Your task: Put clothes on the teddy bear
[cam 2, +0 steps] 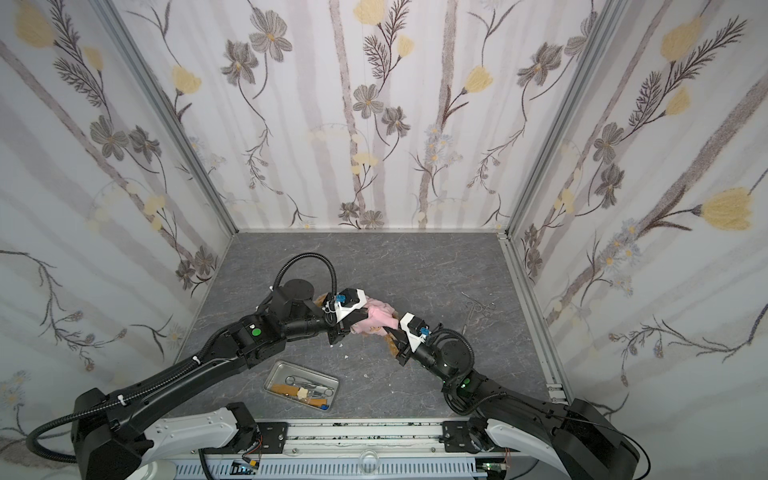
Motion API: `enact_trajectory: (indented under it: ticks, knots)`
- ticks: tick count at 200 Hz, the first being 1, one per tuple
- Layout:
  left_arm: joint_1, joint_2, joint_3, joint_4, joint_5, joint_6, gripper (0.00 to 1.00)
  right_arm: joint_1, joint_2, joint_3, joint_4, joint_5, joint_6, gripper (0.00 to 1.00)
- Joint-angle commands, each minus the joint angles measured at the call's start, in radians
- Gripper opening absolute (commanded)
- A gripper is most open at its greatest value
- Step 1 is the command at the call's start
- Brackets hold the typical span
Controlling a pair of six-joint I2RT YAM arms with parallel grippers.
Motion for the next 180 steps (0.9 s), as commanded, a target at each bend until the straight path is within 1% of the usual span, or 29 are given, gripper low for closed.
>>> enact_trajectory:
  ticks: [1, 44, 70, 90, 92, 95, 133, 145, 153, 163, 180]
  knots:
    - [0.009, -0.031, -0.018, 0.107, -0.035, -0.092, 0.00, -0.001, 0.019, -0.003, 0.140, 0.067, 0.045, 0.00]
    - [0.021, -0.077, -0.073, 0.232, -0.055, -0.234, 0.00, -0.001, 0.085, 0.002, 0.203, 0.085, 0.074, 0.00]
    - [0.037, -0.113, -0.129, 0.359, -0.069, -0.364, 0.00, -0.002, 0.117, 0.003, 0.217, 0.098, 0.071, 0.00]
    - [0.038, -0.099, -0.132, 0.383, -0.071, -0.445, 0.00, -0.001, 0.135, 0.003, 0.230, 0.104, 0.055, 0.00]
    - [0.038, -0.098, -0.133, 0.385, -0.074, -0.451, 0.00, -0.025, 0.138, 0.003, 0.230, 0.103, 0.054, 0.00]
    - [0.037, -0.098, -0.136, 0.390, -0.076, -0.463, 0.00, -0.033, 0.139, 0.004, 0.231, 0.102, 0.052, 0.00]
    - [0.037, -0.111, -0.170, 0.503, -0.040, -0.586, 0.00, -0.063, 0.181, 0.003, 0.263, 0.076, 0.052, 0.00]
    - [0.031, -0.100, -0.168, 0.505, -0.010, -0.593, 0.00, -0.070, 0.193, 0.009, 0.279, 0.057, 0.062, 0.00]
    - [0.024, -0.095, -0.175, 0.498, 0.001, -0.571, 0.00, -0.073, 0.193, 0.016, 0.275, 0.040, 0.064, 0.00]
    - [0.011, -0.085, -0.173, 0.442, 0.006, -0.494, 0.00, -0.073, 0.188, 0.029, 0.259, 0.009, 0.057, 0.00]
    - [-0.011, -0.052, -0.131, 0.255, -0.039, -0.344, 0.00, -0.085, 0.165, 0.045, 0.205, -0.049, 0.022, 0.00]
